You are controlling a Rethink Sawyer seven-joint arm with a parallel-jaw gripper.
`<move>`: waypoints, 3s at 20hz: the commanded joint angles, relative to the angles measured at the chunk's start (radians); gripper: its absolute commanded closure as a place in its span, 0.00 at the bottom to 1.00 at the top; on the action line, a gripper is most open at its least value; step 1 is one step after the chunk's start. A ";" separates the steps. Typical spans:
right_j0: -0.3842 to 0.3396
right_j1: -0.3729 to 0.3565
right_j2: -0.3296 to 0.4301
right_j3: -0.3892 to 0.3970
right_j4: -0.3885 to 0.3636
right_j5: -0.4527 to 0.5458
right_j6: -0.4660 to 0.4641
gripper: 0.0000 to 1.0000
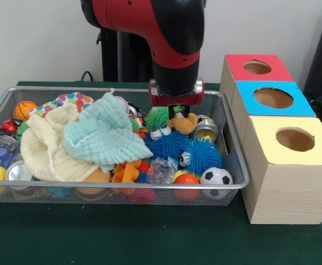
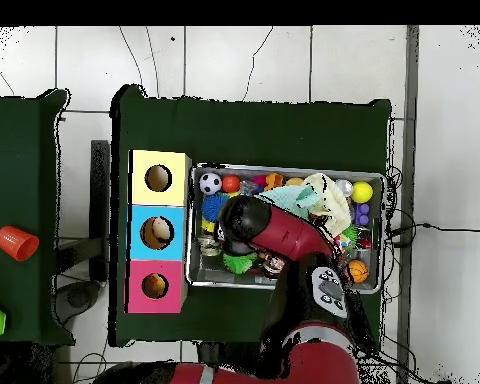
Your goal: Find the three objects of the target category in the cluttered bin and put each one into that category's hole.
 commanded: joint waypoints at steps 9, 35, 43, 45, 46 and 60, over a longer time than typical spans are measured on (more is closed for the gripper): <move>0.016 -0.012 -0.013 -0.163 0.060 0.220 0.360 1.00; 0.035 0.023 -0.024 -0.319 0.020 0.378 0.453 1.00; 0.034 0.018 -0.017 -0.276 0.018 0.301 0.438 1.00; 0.039 0.010 -0.021 -0.269 0.019 0.305 0.446 1.00; 0.041 0.007 -0.023 -0.266 0.020 0.307 0.450 1.00; 0.092 -0.017 -0.052 -0.247 0.035 0.336 0.523 1.00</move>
